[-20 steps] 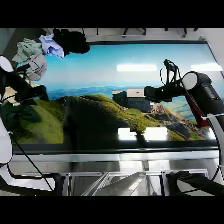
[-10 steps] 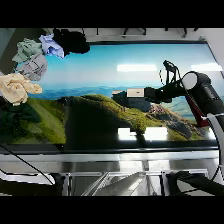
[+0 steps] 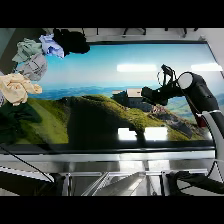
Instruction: Fold the shirts.
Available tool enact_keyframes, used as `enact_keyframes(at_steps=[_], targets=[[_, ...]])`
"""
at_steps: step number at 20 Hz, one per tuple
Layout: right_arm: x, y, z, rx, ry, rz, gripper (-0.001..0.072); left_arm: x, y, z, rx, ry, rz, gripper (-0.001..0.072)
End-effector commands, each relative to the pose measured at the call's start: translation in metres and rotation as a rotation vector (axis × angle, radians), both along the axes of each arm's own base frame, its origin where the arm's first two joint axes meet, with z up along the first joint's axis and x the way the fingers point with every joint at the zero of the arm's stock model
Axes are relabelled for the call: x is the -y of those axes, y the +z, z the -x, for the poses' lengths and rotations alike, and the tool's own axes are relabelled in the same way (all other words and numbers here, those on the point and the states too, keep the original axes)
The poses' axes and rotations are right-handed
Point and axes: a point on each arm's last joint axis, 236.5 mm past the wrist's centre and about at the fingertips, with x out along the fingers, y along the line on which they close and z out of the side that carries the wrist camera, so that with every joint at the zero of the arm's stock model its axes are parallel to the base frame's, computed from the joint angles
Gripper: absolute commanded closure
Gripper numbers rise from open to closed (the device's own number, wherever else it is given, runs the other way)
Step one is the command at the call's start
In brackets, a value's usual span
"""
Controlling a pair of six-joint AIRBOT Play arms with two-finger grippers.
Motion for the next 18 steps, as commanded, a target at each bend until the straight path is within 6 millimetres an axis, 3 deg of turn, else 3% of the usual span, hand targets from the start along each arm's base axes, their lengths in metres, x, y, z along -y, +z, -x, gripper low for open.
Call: enact_keyframes(at_steps=[1,2,3,6,8,10,14,16,18], targets=[[-0.008,-0.003,0.001,-0.027,-0.009,-0.036,0.0684,0.006,-0.028,-0.013,0.031,0.004,0.058,0.0107],[-0.006,-0.003,0.000,-0.025,-0.009,-0.032,0.0684,0.012,-0.027,-0.019,0.048,-0.019,0.071,0.0368],[-0.006,-0.003,0.000,-0.025,-0.009,-0.032,0.0684,0.015,-0.023,-0.021,0.053,-0.059,0.071,0.0690],[-0.017,0.003,0.000,-0.049,-0.046,-0.099,0.0684,0.022,0.010,-0.033,0.094,-0.069,0.027,0.0695],[-0.022,0.007,0.000,-0.051,-0.044,-0.127,0.0683,0.032,0.054,-0.044,0.155,-0.072,-0.026,0.0695],[-0.017,-0.001,0.004,-0.069,-0.029,-0.094,0.0682,0.055,0.103,-0.053,0.210,-0.107,-0.068,0.0694],[0.000,-0.020,0.017,-0.095,0.066,0.023,0.0683,0.143,0.196,-0.051,0.284,-0.251,-0.102,0.0695],[0.007,-0.026,0.034,-0.128,0.162,0.069,0.0684,0.190,0.238,-0.049,0.355,-0.309,-0.118,0.0694],[0.011,-0.027,0.050,-0.147,0.270,0.090,0.0683,0.252,0.274,-0.056,0.457,-0.413,-0.127,0.0694]])
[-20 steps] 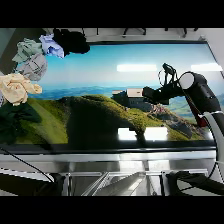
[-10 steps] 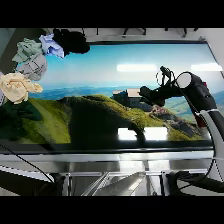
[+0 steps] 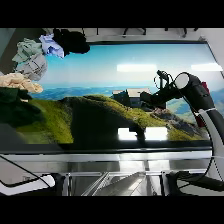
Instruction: Fold the shirts.
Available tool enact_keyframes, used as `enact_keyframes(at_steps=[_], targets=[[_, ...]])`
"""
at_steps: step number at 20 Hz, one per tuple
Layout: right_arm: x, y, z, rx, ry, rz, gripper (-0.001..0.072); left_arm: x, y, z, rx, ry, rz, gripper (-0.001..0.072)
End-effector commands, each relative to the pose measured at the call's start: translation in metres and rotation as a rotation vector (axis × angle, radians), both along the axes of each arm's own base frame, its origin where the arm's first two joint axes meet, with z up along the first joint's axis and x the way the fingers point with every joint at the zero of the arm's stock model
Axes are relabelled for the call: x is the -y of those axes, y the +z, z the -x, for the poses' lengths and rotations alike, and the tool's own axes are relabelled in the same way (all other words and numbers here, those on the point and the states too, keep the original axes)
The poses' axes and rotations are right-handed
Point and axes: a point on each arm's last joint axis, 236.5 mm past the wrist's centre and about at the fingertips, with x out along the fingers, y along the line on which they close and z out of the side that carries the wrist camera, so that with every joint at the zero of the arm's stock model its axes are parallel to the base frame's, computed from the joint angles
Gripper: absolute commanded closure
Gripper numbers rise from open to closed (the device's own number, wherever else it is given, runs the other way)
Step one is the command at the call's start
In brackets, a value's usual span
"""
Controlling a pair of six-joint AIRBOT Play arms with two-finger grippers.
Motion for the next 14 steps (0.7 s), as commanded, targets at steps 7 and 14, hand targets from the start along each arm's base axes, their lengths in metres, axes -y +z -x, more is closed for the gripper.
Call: enact_keyframes(at_steps=[7,14], targets=[[0.042,0.024,0.037,-0.026,0.121,0.057,0.0684,0.355,0.017,0.003,0.056,-0.704,0.092,0.0694],[0.103,0.057,0.043,0.090,0.067,0.179,0.0684,0.512,-0.103,0.020,-0.082,-0.972,0.126,0.0693]])
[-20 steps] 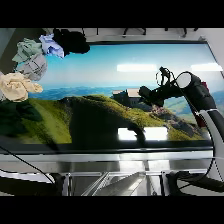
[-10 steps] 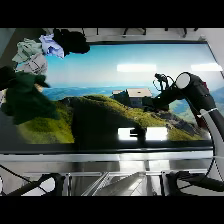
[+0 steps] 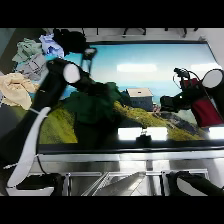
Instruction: Fold the shirts.
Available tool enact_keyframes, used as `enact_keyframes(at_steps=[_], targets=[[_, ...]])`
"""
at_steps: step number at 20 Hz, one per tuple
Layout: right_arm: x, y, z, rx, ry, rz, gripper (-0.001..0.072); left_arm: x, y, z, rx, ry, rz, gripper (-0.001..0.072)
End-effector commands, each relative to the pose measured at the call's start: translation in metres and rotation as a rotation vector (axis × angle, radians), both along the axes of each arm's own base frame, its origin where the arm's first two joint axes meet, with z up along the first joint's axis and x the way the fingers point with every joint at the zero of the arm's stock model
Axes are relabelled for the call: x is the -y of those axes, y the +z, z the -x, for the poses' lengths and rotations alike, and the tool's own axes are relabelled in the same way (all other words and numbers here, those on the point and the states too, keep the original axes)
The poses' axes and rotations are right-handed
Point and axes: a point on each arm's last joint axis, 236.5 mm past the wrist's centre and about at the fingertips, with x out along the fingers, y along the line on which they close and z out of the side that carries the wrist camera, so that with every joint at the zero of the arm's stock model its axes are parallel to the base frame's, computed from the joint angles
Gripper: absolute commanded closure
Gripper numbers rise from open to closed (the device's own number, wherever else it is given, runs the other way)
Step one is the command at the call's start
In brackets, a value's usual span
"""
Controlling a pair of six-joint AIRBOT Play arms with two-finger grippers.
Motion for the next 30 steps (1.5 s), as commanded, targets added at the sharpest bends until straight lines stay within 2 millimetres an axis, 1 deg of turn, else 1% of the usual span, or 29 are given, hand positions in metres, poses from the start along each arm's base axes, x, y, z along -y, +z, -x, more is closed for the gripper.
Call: enact_keyframes(at_steps=[1,2,3,4,5,6,7,8,10,12,13,14,15,16,17,19,21,23,25,27,29,30], targets=[[0.026,0.008,0.002,0.032,-0.034,0.053,0.0684,0.064,-0.055,0.021,-0.092,-0.105,0.006,0.0693],[0.028,0.008,0.003,0.026,-0.045,0.053,0.0684,0.069,-0.061,0.026,-0.133,-0.118,0.008,0.0596],[0.028,0.007,0.002,0.025,-0.048,0.052,0.0684,0.072,-0.064,0.029,-0.162,-0.127,0.005,0.0243],[0.029,0.007,0.001,0.027,-0.050,0.053,0.0681,0.070,-0.064,0.029,-0.175,-0.134,-0.013,0.0009],[0.029,0.006,0.000,0.028,-0.059,0.053,0.0641,0.062,-0.061,0.028,-0.183,-0.146,-0.038,0.0011],[0.030,0.006,-0.002,0.027,-0.072,0.055,0.0371,0.049,-0.054,0.026,-0.186,-0.175,-0.067,0.0011],[0.031,0.005,-0.003,0.025,-0.089,0.055,-0.0008,0.029,-0.044,0.021,-0.179,-0.184,-0.107,0.0012],[0.031,0.006,-0.007,0.038,-0.093,0.054,0.0014,0.003,-0.032,0.014,-0.168,-0.181,-0.148,0.0012],[0.031,0.006,-0.010,0.052,-0.097,0.051,0.0014,-0.050,-0.011,-0.010,-0.148,-0.101,-0.146,0.0013],[0.027,0.008,-0.012,0.061,-0.098,0.036,0.0015,-0.106,-0.002,-0.039,-0.159,0.045,-0.077,0.0013],[0.025,0.009,-0.014,0.067,-0.098,0.026,0.0015,-0.134,-0.003,-0.054,-0.165,0.120,-0.037,0.0017],[0.022,0.010,-0.016,0.080,-0.094,0.015,0.0015,-0.167,-0.009,-0.071,-0.166,0.207,-0.002,0.0109],[0.019,0.011,-0.019,0.093,-0.094,0.002,0.0015,-0.196,-0.020,-0.085,-0.171,0.287,0.032,0.0116],[0.016,0.012,-0.023,0.105,-0.099,-0.015,0.0015,-0.222,-0.035,-0.095,-0.204,0.374,0.089,0.0117],[0.012,0.013,-0.025,0.111,-0.102,-0.035,0.0015,-0.241,-0.052,-0.101,-0.255,0.437,0.172,0.0117],[0.004,0.011,-0.024,0.097,-0.101,-0.070,0.0015,-0.258,-0.078,-0.112,-0.336,0.483,0.371,0.0117],[-0.002,0.007,-0.023,0.078,-0.096,-0.091,0.0015,-0.276,-0.105,-0.124,-0.379,0.525,0.499,0.0117],[-0.007,0.002,-0.021,0.070,-0.086,-0.092,0.0015,-0.292,-0.137,-0.125,-0.409,0.520,0.495,0.0118],[-0.013,0.000,-0.018,0.063,-0.074,-0.093,0.0015,-0.305,-0.168,-0.123,-0.427,0.518,0.419,0.0118],[-0.018,0.000,-0.018,0.064,-0.064,-0.094,0.0015,-0.309,-0.188,-0.125,-0.434,0.496,0.359,0.0118],[-0.022,0.000,-0.018,0.060,-0.075,-0.098,0.0016,-0.299,-0.199,-0.124,-0.458,0.444,0.350,0.0118],[-0.022,0.001,-0.021,0.072,-0.089,-0.102,0.0016,-0.293,-0.203,-0.121,-0.476,0.418,0.346,0.0118]])
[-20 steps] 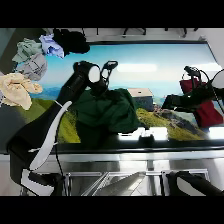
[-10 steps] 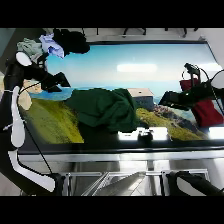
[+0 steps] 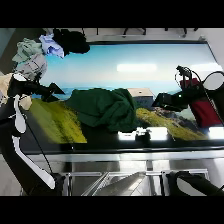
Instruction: Fold the shirts.
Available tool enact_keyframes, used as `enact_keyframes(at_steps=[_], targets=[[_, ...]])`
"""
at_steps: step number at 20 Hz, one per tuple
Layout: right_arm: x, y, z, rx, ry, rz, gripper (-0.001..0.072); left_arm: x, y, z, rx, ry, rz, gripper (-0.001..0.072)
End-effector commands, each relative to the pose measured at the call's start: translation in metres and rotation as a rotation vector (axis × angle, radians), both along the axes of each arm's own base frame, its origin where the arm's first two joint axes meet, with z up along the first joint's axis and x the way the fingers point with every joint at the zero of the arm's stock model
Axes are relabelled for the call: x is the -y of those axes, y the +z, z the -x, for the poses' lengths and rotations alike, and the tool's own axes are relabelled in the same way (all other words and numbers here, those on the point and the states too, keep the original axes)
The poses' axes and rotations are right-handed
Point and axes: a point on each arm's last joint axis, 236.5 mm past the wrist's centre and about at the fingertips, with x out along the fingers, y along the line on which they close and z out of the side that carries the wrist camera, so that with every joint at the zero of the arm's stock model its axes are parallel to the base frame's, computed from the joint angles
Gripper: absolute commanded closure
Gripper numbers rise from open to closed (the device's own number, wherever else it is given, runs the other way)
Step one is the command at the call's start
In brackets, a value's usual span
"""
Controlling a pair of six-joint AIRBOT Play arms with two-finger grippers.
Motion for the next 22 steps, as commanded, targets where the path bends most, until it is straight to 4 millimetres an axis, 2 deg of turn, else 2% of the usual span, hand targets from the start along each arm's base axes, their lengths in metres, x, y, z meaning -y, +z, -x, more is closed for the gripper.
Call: enact_keyframes(at_steps=[1,3,7,13,14,15,16,19,20,22], targets=[[-0.006,0.001,-0.007,0.016,-0.035,-0.014,0.0015,0.011,-0.025,0.007,-0.036,-0.093,0.002,0.0118],[-0.005,0.003,-0.014,0.039,-0.054,-0.019,0.0016,0.022,-0.029,0.014,-0.065,-0.124,0.015,0.0118],[-0.004,0.004,-0.016,0.048,-0.058,-0.017,0.0016,0.049,-0.023,0.033,-0.119,-0.213,0.056,0.0119],[-0.004,0.004,-0.016,0.051,-0.052,-0.015,0.0016,0.071,-0.031,0.048,-0.167,-0.262,0.068,0.0125],[-0.004,0.004,-0.016,0.052,-0.052,-0.014,0.0015,0.071,-0.029,0.046,-0.160,-0.260,0.067,0.0425],[-0.004,0.003,-0.016,0.059,-0.037,-0.010,0.0015,0.066,-0.024,0.041,-0.140,-0.253,0.053,0.0665],[-0.003,0.003,-0.016,0.064,-0.026,-0.006,0.0016,0.060,-0.015,0.034,-0.106,-0.238,0.042,0.0693],[0.001,0.001,-0.017,0.072,-0.014,0.017,0.0015,0.041,0.025,0.010,0.014,-0.209,0.003,0.0695],[0.001,0.001,-0.018,0.077,-0.010,0.020,0.0015,0.038,0.035,0.009,0.032,-0.204,-0.002,0.0695],[0.001,0.001,-0.021,0.087,-0.016,0.019,0.0015,0.038,0.051,0.021,0.027,-0.208,0.002,0.0695]])
